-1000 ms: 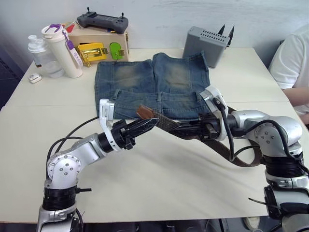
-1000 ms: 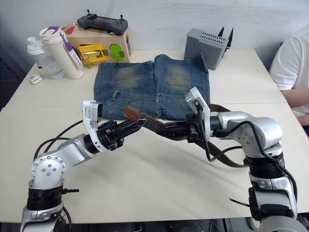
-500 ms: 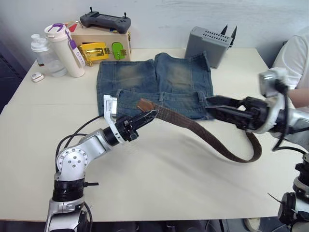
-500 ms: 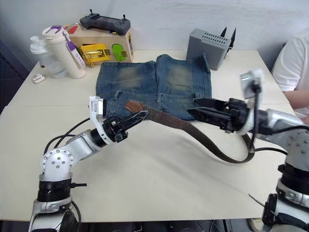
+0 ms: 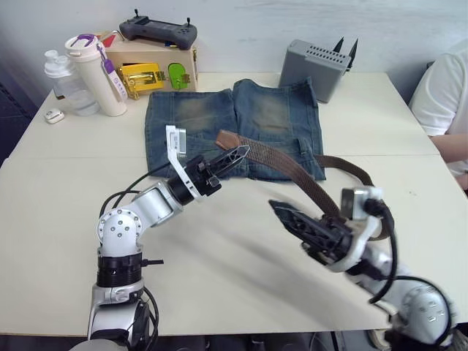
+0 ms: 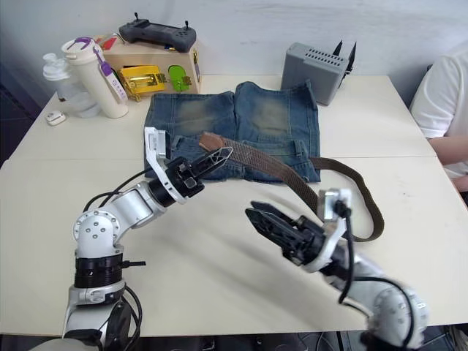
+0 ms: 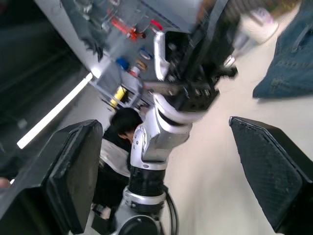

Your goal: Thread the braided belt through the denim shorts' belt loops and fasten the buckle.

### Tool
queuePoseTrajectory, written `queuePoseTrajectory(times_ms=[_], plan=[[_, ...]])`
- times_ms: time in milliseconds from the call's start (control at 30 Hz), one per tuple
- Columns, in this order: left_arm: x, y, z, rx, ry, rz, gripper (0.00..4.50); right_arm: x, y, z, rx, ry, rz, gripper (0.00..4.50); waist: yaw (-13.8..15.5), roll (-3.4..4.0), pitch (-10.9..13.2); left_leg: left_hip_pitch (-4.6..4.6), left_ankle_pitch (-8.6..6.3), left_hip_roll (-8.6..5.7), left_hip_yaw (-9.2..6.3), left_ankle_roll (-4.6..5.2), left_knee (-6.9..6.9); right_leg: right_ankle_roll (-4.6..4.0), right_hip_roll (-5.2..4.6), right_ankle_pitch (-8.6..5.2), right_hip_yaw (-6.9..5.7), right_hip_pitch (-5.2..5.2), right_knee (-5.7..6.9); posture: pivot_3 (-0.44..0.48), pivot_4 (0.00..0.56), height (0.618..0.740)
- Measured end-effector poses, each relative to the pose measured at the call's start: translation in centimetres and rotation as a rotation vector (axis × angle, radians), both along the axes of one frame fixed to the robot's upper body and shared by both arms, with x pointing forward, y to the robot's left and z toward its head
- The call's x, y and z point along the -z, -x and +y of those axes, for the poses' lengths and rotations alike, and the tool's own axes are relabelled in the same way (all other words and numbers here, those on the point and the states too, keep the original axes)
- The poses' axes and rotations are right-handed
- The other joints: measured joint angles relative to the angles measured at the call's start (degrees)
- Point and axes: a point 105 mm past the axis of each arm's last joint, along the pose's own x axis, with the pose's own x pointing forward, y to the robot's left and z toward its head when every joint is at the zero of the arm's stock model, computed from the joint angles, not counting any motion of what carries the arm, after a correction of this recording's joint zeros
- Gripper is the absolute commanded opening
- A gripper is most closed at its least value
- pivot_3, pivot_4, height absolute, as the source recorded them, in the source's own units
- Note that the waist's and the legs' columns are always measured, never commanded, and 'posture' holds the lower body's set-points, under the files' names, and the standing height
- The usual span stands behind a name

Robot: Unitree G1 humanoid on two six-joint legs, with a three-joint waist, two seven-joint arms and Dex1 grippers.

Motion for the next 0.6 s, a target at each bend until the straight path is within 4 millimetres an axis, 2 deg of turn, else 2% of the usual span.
queuePoseTrajectory(times_ms=[67,100,133,167,233,400,600], plan=[[-0.7,0.2,0.0,0.011,0.007,-0.01,0.0,1.1,-0.1,1.1,0.007,-0.083,0.076,4.43,-0.01,0.0,-0.01,-0.06,0.01,-0.01,-0.08,-0.01,-0.02,0.0,0.01,0.0,0.0,-0.03,-0.03,0.0,0.15,0.735],[-0.8,0.4,-0.1,0.015,-0.005,-0.008,0.0,1.4,-0.7,1.3,0.033,-0.126,0.101,4.43,-0.17,0.03,0.01,-0.07,0.01,-0.04,-0.04,-0.01,0.01,0.0,-0.02,0.0,0.03,-0.05,-0.01,0.0,0.15,0.735],[-0.5,0.5,-0.2,0.011,-0.029,0.001,0.0,1.3,-1.6,1.2,0.072,-0.162,0.107,4.43,-0.18,-0.02,-0.02,-0.06,0.01,-0.04,-0.05,-0.02,0.04,0.0,-0.02,0.0,0.02,-0.05,0.01,0.0,0.15,0.735],[0.2,0.4,-0.2,-0.005,-0.055,0.043,0.0,1.3,-3.9,1.0,0.154,-0.209,0.118,4.43,-0.01,-0.01,-0.02,-0.06,0.02,-0.05,-0.08,-0.03,0.02,0.0,-0.01,0.0,0.01,-0.06,0.02,0.0,0.15,0.735],[1.0,0.4,-0.2,-0.016,-0.058,0.082,0.0,1.8,-5.2,1.0,0.21,-0.204,0.13,4.43,0.02,-0.01,-0.02,-0.09,0.02,-0.04,-0.07,-0.03,-0.01,0.0,-0.01,0.0,0.01,-0.08,-0.03,0.0,0.15,0.735],[1.4,0.5,-0.8,-0.025,-0.035,0.112,0.0,2.2,-5.2,2.3,0.186,-0.186,0.123,4.43,0.02,-0.01,-0.02,-0.13,0.03,-0.06,-0.1,-0.01,0.09,0.0,-0.03,0.0,0.01,-0.09,0.03,0.0,0.15,0.735],[1.2,0.6,-1.4,-0.035,-0.005,0.116,0.0,2.8,-6.3,2.4,0.21,-0.229,0.158,4.43,-0.1,-0.01,-0.01,-0.08,0.08,-0.07,-0.12,-0.04,0.07,-0.02,-0.01,0.05,0.02,-0.08,0.13,0.0,0.15,0.735]])
